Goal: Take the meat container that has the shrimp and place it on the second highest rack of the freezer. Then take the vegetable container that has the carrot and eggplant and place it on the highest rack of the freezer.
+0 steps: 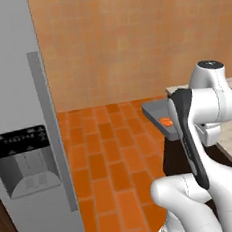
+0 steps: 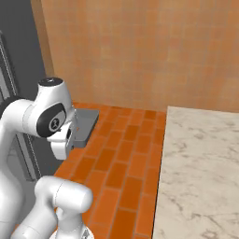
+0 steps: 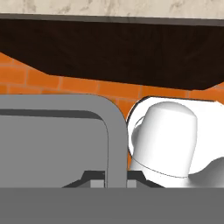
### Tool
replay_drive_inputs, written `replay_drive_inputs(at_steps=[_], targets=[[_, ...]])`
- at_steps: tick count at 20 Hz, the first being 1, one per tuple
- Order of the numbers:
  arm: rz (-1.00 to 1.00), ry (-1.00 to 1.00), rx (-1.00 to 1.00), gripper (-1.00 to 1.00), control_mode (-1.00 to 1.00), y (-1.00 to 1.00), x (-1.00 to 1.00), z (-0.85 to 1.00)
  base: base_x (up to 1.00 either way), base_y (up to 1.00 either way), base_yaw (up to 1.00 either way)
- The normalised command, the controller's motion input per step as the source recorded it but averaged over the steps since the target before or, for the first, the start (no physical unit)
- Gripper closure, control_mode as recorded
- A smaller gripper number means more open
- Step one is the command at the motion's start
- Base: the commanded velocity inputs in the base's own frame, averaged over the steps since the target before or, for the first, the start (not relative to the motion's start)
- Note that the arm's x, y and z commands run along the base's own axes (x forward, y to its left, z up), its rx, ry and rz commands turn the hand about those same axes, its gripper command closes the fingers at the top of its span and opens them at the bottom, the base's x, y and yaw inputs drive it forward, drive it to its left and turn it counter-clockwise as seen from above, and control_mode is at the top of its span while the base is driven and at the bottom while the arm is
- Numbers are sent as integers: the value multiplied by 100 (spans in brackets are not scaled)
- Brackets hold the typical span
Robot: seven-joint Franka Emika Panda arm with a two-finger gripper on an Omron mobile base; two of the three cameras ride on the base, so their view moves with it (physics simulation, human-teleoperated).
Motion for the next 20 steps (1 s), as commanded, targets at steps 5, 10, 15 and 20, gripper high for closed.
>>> replay_drive_inputs(at_steps=[5,10,15,20], targets=[[0,0,0,100,100,0,0,0,99,-4,0],[0,0,0,100,100,0,0,0,100,-12,0],[0,0,0,100,100,0,0,0,100,-18,5],[0,0,0,100,100,0,0,0,100,-12,11]])
